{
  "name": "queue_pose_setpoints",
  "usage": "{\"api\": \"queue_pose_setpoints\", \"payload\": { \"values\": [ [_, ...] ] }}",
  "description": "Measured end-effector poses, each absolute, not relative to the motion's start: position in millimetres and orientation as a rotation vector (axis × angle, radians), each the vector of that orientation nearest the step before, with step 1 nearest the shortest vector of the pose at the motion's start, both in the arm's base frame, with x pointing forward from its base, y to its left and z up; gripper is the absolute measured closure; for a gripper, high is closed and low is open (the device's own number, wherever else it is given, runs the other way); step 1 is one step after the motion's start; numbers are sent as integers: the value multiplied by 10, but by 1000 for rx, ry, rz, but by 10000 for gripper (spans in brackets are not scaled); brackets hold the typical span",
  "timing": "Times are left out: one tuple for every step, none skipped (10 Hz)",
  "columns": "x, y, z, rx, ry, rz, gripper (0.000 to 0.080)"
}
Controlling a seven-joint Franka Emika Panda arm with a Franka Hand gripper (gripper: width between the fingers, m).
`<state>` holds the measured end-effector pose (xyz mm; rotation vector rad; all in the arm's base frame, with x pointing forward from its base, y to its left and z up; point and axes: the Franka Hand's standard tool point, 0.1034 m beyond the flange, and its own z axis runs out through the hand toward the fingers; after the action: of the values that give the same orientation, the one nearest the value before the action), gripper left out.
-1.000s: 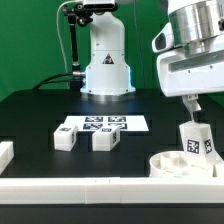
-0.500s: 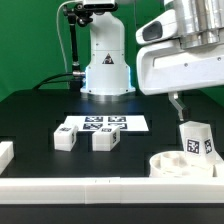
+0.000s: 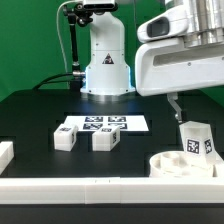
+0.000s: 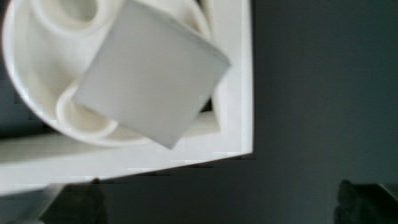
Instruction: Assemble stool
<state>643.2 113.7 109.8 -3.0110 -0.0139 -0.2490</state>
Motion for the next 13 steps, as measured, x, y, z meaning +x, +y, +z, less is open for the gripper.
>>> {"api": "queue_pose_setpoints", "payload": {
  "values": [
    [6426,1144,1090,-3027,-156,-253,151],
    [6412,1153,1069,-3042,-332,-250,151],
    [6391,1143,1036,-3044,-518,-232,151],
    [6384,1133,1019,-3041,-584,-228,151],
    [6389,1110,1020,-3032,-683,-229,151],
    [6390,1096,1019,-3028,-717,-229,151],
    [6385,1097,1005,-3024,-743,-229,151],
    [6347,1133,936,-3022,-747,-222,151],
    [6312,1153,880,-3020,-753,-209,151],
    [6301,1158,853,-3021,-761,-202,151],
    [6290,1163,830,-3022,-777,-195,151],
    [6286,1162,822,-3022,-777,-192,151],
    [6284,1159,816,-3022,-776,-191,151]
  ]
}}
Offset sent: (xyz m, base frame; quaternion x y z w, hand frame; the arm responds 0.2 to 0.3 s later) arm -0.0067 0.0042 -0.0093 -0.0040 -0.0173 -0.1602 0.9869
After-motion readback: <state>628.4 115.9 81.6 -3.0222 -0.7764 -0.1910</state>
